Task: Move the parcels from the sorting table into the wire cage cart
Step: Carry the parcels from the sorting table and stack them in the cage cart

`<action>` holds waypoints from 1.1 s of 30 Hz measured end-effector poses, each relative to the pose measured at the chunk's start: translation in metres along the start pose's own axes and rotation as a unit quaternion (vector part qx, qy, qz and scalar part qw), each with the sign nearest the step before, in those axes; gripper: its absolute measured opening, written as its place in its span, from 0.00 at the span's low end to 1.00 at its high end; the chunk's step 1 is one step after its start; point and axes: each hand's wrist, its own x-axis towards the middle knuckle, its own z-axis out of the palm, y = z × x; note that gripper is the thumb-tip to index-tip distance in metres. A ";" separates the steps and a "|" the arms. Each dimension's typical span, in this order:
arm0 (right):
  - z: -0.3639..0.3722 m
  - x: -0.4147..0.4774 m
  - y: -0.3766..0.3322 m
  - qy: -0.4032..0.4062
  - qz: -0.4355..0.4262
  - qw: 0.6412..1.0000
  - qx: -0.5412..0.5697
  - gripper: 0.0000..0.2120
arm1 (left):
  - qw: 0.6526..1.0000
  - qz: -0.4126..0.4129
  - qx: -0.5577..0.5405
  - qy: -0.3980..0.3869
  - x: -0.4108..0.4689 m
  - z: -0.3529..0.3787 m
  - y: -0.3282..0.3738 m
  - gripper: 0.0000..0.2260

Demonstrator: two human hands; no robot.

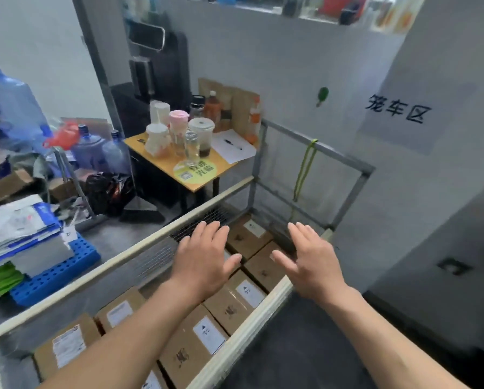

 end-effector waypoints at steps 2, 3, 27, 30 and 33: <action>-0.020 -0.023 0.034 0.007 0.031 0.999 -0.007 0.42 | 1.000 0.030 -0.003 -0.004 0.002 0.002 0.042 0.32; -0.030 -0.036 0.051 0.011 0.047 0.999 -0.007 0.42 | 0.999 0.045 -0.005 -0.004 0.001 0.004 0.064 0.32; -0.162 -0.302 0.279 0.145 0.378 0.913 -0.055 0.36 | 0.915 0.398 -0.062 -0.028 -0.032 0.037 0.428 0.31; -0.170 -0.324 0.280 0.160 0.423 0.890 -0.062 0.35 | 0.894 0.440 -0.072 -0.046 -0.035 0.039 0.449 0.31; -0.171 -0.342 0.275 0.167 0.464 0.867 -0.072 0.35 | 0.872 0.479 -0.078 -0.059 -0.038 0.043 0.462 0.31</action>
